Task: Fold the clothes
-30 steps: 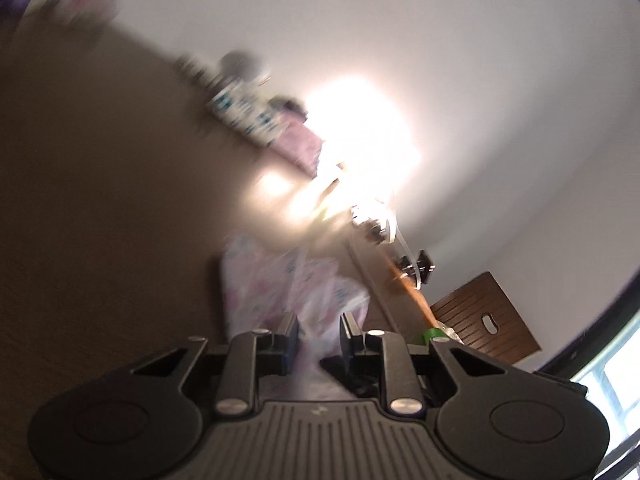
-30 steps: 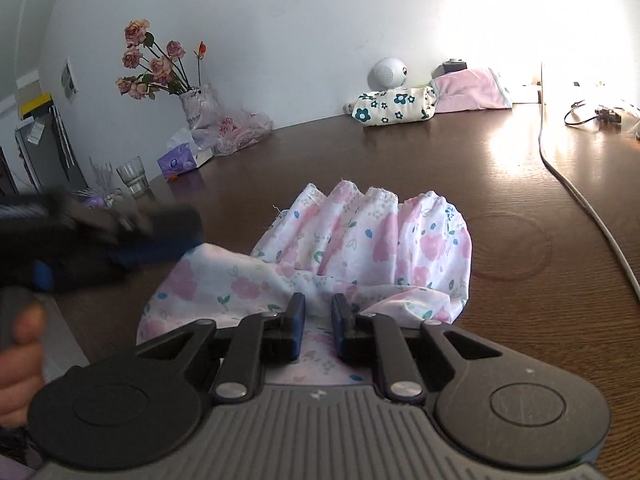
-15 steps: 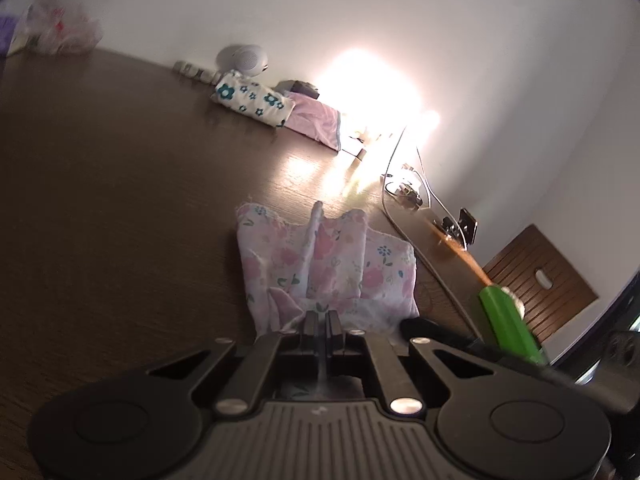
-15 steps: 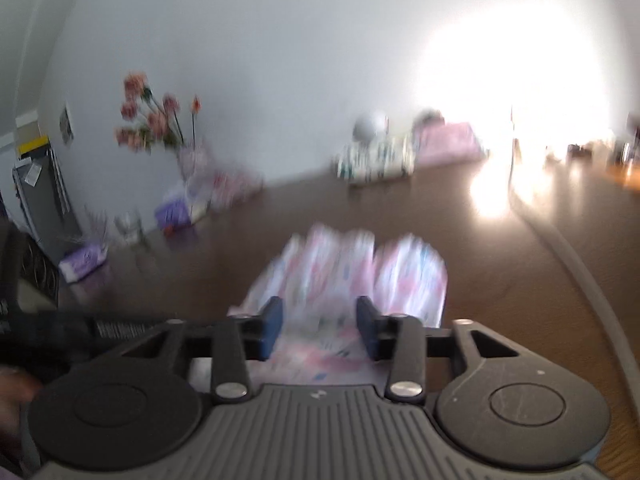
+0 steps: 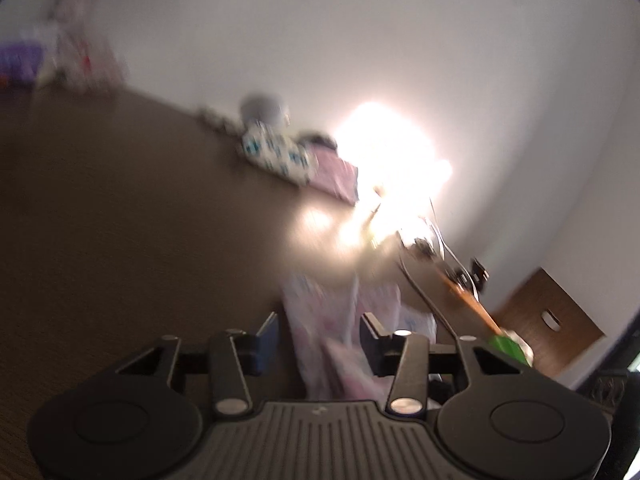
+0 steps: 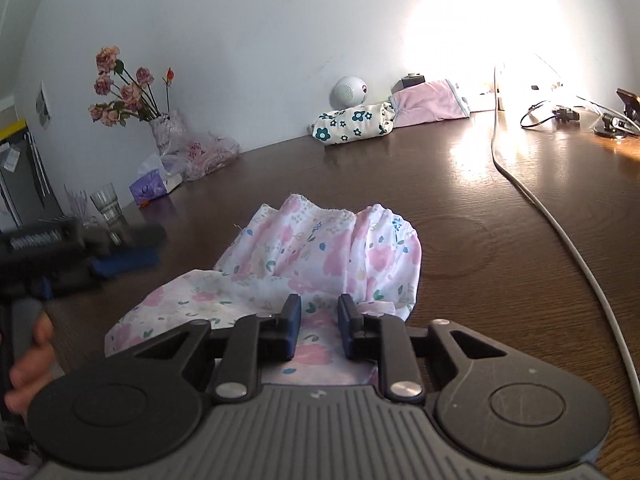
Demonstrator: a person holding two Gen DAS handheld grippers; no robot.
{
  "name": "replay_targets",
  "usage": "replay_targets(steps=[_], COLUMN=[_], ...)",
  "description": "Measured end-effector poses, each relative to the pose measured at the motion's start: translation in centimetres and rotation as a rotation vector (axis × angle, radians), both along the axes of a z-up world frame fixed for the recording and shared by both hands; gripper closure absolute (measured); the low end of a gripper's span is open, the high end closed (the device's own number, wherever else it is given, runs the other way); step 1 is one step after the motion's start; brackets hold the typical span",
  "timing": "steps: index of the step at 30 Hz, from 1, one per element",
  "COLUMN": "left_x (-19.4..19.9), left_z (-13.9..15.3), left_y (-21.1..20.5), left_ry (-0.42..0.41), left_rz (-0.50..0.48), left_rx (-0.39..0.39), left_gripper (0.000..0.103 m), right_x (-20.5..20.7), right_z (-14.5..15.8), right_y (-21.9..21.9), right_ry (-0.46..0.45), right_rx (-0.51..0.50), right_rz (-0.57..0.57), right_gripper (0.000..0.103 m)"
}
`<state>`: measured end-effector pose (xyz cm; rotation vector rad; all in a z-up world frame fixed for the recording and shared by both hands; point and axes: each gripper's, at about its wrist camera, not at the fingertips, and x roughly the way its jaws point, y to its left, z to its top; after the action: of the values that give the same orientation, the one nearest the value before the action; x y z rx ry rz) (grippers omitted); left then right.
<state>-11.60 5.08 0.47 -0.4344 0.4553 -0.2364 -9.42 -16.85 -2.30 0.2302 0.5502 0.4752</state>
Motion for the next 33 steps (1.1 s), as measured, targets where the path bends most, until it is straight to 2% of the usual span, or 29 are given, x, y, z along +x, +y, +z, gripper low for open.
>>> replay_targets(steps=[3,5,7,10,11,15,17,19,21,23,24,25,27,29,31,33], left_x=[-0.8,-1.1,-1.1,-0.2,0.2,0.6,0.5,0.6,0.8,-0.1,-0.9,-1.9,-4.6,-7.6,-9.3,-10.1], left_z=[1.6,1.3,0.6,-0.9,-1.4,-2.4,-2.2,-2.2,-1.9,-1.0,-0.4,0.2,1.0,0.9,-0.1,-1.6], left_y=[-2.0,-3.8,-5.2,-4.4,-4.0,-4.1,-4.1,-4.0,-3.6,-3.2,-3.0,-3.1,-4.2,-5.9,-7.7,-9.1], left_ry=[-0.051,-0.055,-0.041,0.038,0.065,0.094,0.098,0.104,0.104,0.051,0.008,-0.044,-0.16,-0.296,-0.372,-0.408], left_rz=[-0.129,-0.193,-0.227,-0.208,-0.204,-0.206,-0.218,-0.238,-0.253,-0.278,-0.302,-0.346,-0.506,-0.645,-0.694,-0.716], left_rx=[0.082,0.178,0.255,0.182,0.157,0.201,0.224,0.23,0.224,0.238,0.257,0.293,0.429,0.603,0.757,0.9], left_gripper=[0.059,0.058,0.059,0.06,0.06,0.059,0.059,0.058,0.058,0.058,0.054,0.049,0.014,0.012,0.012,0.012], right_x=[-0.9,-2.0,-2.6,-2.8,-2.8,-2.3,-1.7,-0.6,1.2,2.2,2.3,2.2,2.3,2.2,1.4,0.1], right_z=[1.2,2.4,2.7,1.4,0.9,1.0,1.8,2.5,2.4,1.6,1.4,1.3,1.4,1.4,1.3,1.1], right_y=[-0.5,-0.7,-0.3,0.4,0.4,0.3,0.3,0.4,0.9,1.3,1.2,1.3,1.3,1.3,1.3,1.5], right_ry=[-0.07,-0.147,-0.157,-0.102,-0.087,-0.063,-0.07,-0.089,-0.025,0.029,0.025,0.017,0.018,0.018,0.002,-0.041], right_rx=[0.03,0.035,-0.01,-0.108,-0.112,-0.114,-0.13,-0.135,-0.145,-0.146,-0.146,-0.156,-0.175,-0.179,-0.179,-0.205], right_rz=[-0.003,0.035,0.103,0.162,0.161,0.173,0.189,0.198,0.208,0.218,0.226,0.24,0.269,0.299,0.352,0.395], right_gripper=[0.079,0.078,0.078,0.078,0.079,0.078,0.072,0.071,0.071,0.072,0.072,0.072,0.072,0.071,0.071,0.071])
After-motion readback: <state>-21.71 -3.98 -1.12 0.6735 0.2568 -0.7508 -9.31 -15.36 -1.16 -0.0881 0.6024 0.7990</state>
